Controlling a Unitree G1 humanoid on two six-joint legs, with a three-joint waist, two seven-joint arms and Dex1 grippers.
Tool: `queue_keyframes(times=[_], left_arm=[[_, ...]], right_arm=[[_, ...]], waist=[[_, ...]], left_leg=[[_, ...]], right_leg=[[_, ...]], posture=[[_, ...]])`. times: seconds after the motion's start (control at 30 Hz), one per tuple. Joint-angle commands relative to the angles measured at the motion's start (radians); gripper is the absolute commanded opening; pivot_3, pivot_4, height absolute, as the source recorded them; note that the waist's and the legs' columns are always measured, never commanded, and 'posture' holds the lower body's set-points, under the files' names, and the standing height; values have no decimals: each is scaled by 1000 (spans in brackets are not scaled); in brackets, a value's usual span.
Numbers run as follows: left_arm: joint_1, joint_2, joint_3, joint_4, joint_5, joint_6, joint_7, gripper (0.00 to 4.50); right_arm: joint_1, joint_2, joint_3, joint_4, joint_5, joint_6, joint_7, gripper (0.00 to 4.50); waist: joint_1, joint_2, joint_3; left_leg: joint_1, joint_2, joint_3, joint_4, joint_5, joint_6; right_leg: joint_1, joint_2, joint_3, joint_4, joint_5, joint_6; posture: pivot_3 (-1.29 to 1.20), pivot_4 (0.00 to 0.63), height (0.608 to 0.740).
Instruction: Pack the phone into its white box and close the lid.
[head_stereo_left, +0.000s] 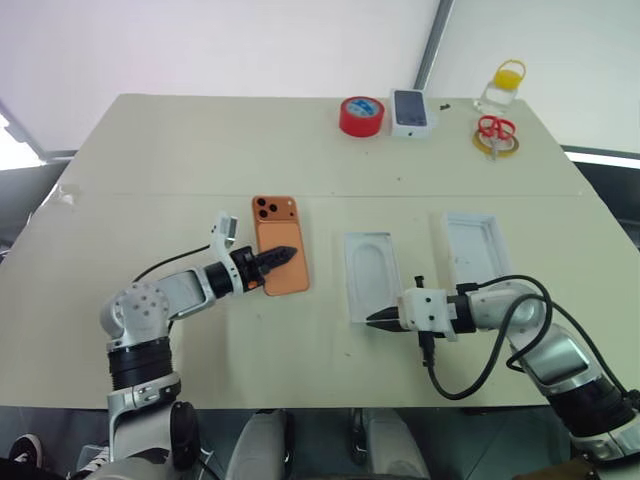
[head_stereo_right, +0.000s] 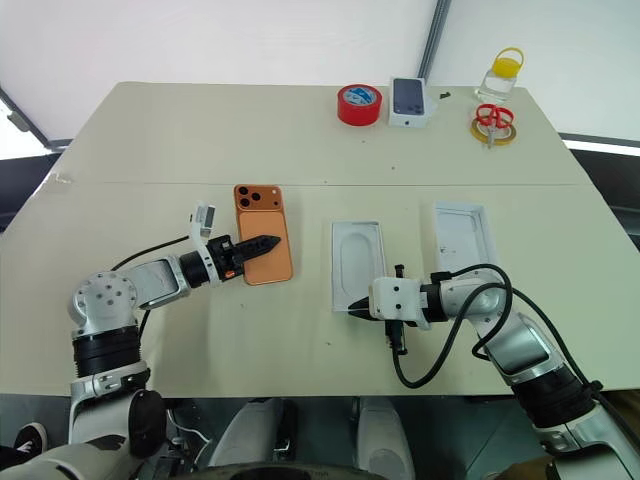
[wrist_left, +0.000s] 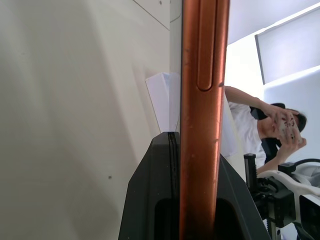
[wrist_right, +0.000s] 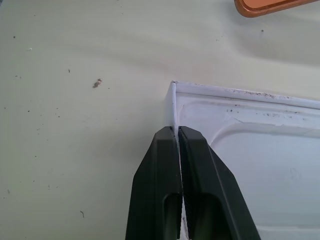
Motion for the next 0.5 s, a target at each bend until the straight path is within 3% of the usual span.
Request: queue_keyframes(times=[0.03, 0.23, 0.43, 0.5], left_arm=[[-28, -8, 14, -26, -42, -18, 5, 0], [-124, -56, 49, 0, -86, -10, 91, 0], [-171, -51, -7, 26, -59, -23, 74, 0], [-170, -53, -18, 40, -55, -35, 66, 0]], right_arm=[[-27, 30, 13, -2, -10, 5, -22, 42], [-132, 125, 63, 70, -67, -6, -74, 42], [-205, 182, 95, 142, -85, -22, -75, 42], [-212, 191, 88, 138, -48, 34, -57, 648]], waist=[[-1, 0, 0], [1, -1, 1], [-2, -1, 1], [-2, -1, 1]], left_leg=[[0, 0, 0, 0, 0, 0], [0, 0, 0, 0, 0, 0], [-1, -1, 0, 1, 0, 0], [-1, -1, 0, 0, 0, 0]], right_leg=[[0, 0, 0, 0, 0, 0], [0, 0, 0, 1, 0, 0], [0, 0, 0, 0, 1, 1], [0, 0, 0, 0, 2, 2]], posture=[[0, 150, 739], [0, 150, 739], [0, 150, 739], [0, 150, 739]])
